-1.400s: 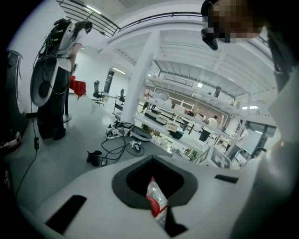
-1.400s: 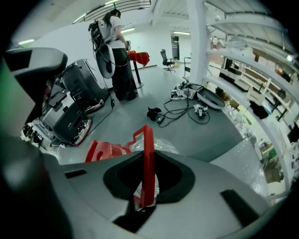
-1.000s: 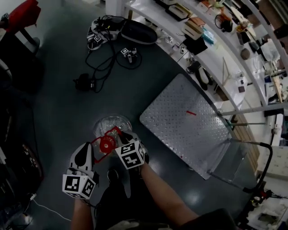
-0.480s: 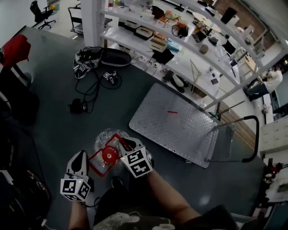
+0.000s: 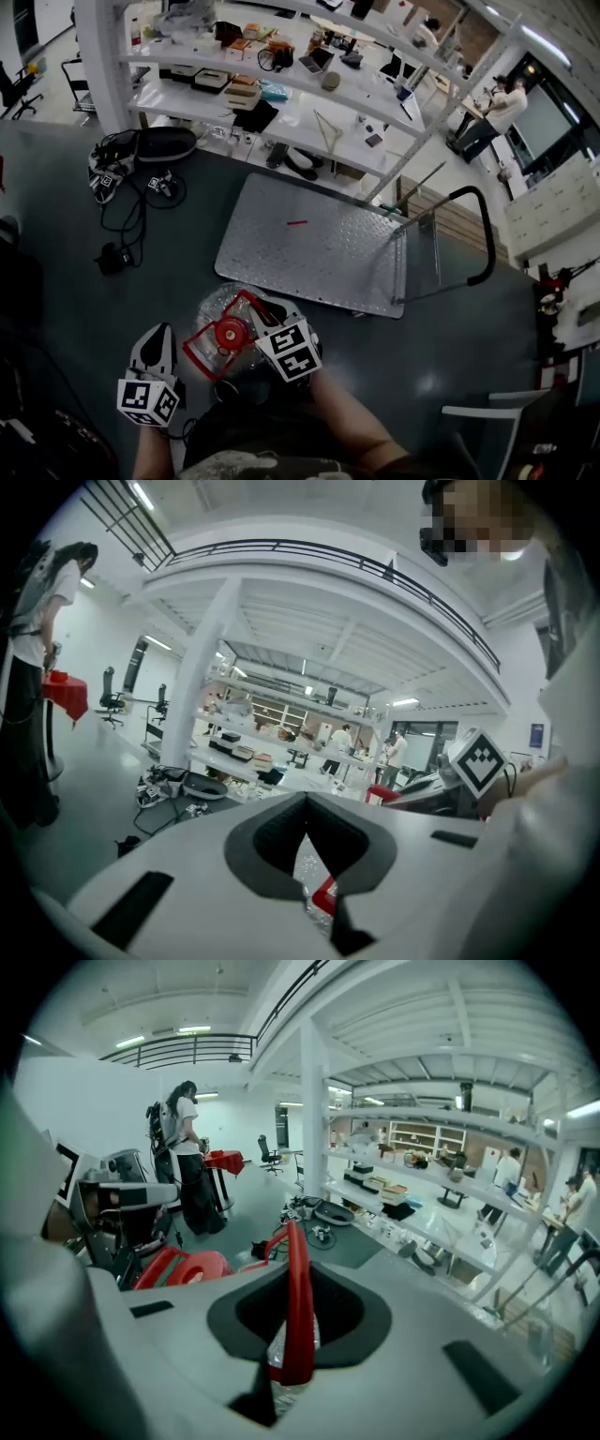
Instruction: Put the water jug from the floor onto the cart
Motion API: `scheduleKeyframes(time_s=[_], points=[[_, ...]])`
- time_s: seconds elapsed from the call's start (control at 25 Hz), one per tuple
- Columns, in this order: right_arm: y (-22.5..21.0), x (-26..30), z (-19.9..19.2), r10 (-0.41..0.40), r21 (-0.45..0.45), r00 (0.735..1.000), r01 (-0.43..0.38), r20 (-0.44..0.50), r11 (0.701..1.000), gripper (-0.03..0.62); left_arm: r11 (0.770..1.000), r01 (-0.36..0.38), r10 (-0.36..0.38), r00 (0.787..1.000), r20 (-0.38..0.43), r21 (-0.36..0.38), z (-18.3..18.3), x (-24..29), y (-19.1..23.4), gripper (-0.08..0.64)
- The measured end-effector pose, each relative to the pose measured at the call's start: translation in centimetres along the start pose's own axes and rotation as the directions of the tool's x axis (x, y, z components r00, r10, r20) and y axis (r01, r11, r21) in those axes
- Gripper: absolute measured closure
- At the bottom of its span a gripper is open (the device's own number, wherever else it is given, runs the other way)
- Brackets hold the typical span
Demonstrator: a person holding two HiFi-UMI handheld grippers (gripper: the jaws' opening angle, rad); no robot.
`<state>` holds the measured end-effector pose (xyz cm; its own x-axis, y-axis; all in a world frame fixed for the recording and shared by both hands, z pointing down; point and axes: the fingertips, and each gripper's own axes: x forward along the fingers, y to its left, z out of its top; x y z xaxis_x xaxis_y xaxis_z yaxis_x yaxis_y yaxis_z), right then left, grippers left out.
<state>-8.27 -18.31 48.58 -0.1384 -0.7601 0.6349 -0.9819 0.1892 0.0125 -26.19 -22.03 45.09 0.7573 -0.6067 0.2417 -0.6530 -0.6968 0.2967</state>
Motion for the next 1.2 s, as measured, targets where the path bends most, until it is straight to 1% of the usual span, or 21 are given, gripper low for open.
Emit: scheduleKeyframes(time_s=[0.12,0.28,0.4,0.52,0.68,0.92,1.12,1.2], points=[[-4.0,-2.5,-1.4,-0.039,0.038,0.999,0.039,0.002,0.999,0.557,0.998,0.052,-0.051,0.998,-0.025,0.026,0.7,3.5,-4.1,0.552],[-9.6,-5.3,-3.3,-0.076,0.084,0.997,0.074,0.012,0.994,0.556,0.993,0.113,-0.111,0.993,-0.049,0.025,0.8,8.5,-9.7,0.552],[-14.3,-7.2,-4.3,-0.094,0.098,0.995,0.092,0.015,0.991,0.555,0.985,0.156,-0.152,0.986,-0.063,0.076,1.5,12.7,-14.2,0.551],[-19.0,-8.6,-5.2,-0.116,0.124,0.993,0.112,0.022,0.986,0.555,0.979,0.185,-0.18,0.982,-0.06,0.088,2.4,16.7,-17.9,0.551],[-24.8,-9.4,-6.3,-0.133,0.147,0.991,0.129,0.021,0.981,0.555,0.976,0.196,-0.188,0.979,-0.08,0.096,2.4,21.1,-21.5,0.552],[-32.3,-10.2,-8.2,-0.151,0.2,0.988,0.141,0.036,0.97,0.554,0.977,0.183,-0.172,0.981,-0.094,0.113,2.1,26.0,-25.4,0.551],[-38.6,-9.4,-8.1,-0.189,0.219,0.981,0.177,0.037,0.96,0.554,0.965,0.23,-0.217,0.97,-0.111,0.122,2.6,30.4,-28.0,0.551],[-40.3,-8.6,-8.0,-0.192,0.238,0.981,0.179,0.031,0.955,0.554,0.964,0.244,-0.232,0.966,-0.116,0.109,2.7,32.3,-28.3,0.551]])
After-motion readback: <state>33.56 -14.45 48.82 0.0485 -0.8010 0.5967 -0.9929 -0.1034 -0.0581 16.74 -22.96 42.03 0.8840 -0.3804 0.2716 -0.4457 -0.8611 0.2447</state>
